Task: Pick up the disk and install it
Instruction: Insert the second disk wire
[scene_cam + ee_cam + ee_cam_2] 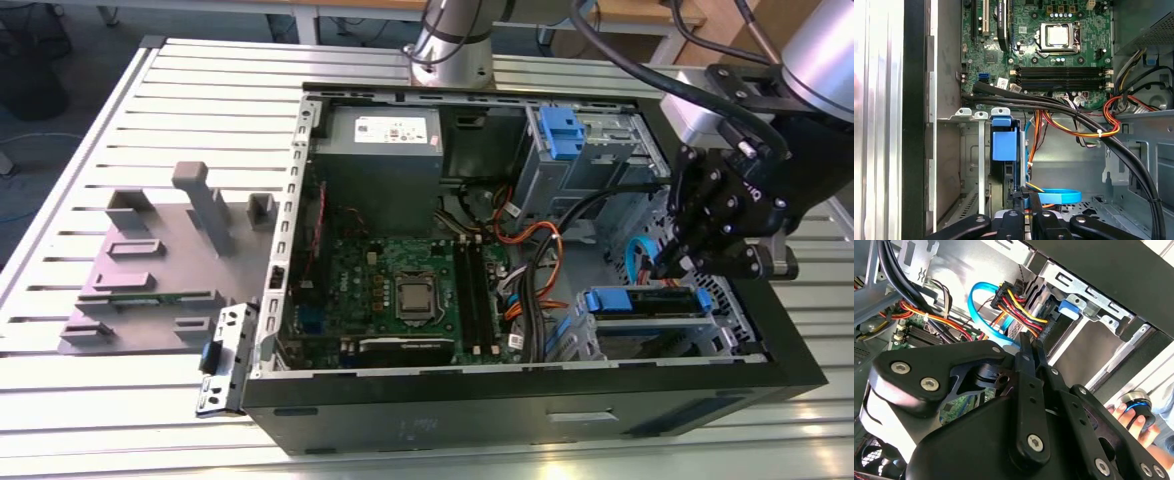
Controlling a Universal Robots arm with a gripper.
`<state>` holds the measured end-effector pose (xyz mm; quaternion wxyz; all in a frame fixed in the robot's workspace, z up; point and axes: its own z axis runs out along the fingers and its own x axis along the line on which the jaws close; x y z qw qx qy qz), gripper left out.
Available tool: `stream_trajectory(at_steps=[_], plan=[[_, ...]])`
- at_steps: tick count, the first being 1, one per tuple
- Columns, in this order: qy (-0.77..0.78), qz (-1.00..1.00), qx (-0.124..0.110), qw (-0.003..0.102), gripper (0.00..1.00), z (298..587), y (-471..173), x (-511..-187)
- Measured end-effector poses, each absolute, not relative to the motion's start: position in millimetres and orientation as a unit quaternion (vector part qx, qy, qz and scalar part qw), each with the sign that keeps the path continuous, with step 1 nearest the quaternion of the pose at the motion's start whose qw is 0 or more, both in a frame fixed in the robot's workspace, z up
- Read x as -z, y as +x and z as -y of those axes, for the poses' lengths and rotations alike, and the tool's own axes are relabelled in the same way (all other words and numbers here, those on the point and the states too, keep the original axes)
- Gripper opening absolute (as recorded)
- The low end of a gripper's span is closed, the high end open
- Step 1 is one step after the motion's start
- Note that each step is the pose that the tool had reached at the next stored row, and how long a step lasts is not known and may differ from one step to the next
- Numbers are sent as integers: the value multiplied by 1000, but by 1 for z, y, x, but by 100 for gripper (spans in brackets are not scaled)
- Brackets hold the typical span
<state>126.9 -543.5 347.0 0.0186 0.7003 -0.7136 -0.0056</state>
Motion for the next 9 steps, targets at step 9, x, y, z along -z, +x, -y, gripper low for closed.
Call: stream_trajectory(at_steps=[9], plan=[[701, 713, 14, 11, 16, 561, 124, -345]])
